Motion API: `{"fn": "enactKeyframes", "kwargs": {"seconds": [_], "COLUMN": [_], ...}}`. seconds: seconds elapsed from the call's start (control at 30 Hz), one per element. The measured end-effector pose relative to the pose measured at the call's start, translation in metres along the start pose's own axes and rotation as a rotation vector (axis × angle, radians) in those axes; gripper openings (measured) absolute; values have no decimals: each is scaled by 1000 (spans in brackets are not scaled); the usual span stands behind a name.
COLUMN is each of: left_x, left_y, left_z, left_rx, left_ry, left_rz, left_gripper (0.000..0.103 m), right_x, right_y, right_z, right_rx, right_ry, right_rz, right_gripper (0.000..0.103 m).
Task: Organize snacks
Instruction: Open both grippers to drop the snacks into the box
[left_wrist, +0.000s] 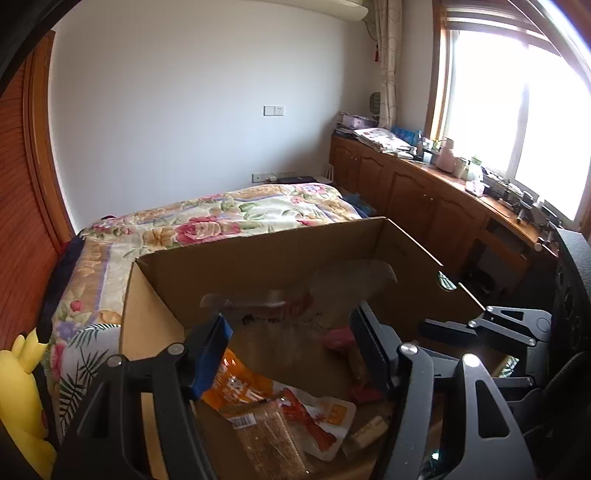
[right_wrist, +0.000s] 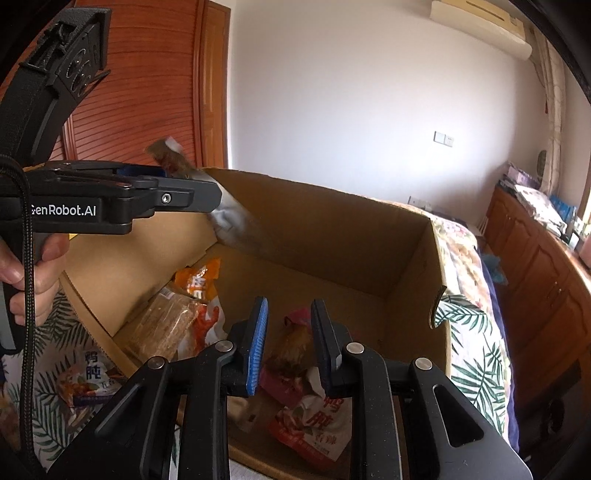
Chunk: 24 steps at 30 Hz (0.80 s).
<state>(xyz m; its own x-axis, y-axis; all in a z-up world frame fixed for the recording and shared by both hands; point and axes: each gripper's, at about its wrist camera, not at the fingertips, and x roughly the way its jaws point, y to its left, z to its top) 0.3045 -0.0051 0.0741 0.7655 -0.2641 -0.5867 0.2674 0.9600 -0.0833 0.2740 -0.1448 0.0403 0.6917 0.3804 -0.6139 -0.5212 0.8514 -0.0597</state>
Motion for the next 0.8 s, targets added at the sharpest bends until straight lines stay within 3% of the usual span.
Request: {"fn": "enactKeyframes", "kwargs": {"seconds": [0.5,0.8], "left_x": [-26,-60], "left_y": [-5,-6], "left_z": [-8,-10], "left_rx": [40,35], "left_ry": [-11,-60], "left_rz": [19,38], "left_gripper": [68,70], "right_x": [-16,-41], "right_y": [3,9], "right_z": [-7,-11], "right_rx": [16,25], "right_ry": [-4,-15], "right_rz": [-7,-13], "right_gripper": [26,28]}}
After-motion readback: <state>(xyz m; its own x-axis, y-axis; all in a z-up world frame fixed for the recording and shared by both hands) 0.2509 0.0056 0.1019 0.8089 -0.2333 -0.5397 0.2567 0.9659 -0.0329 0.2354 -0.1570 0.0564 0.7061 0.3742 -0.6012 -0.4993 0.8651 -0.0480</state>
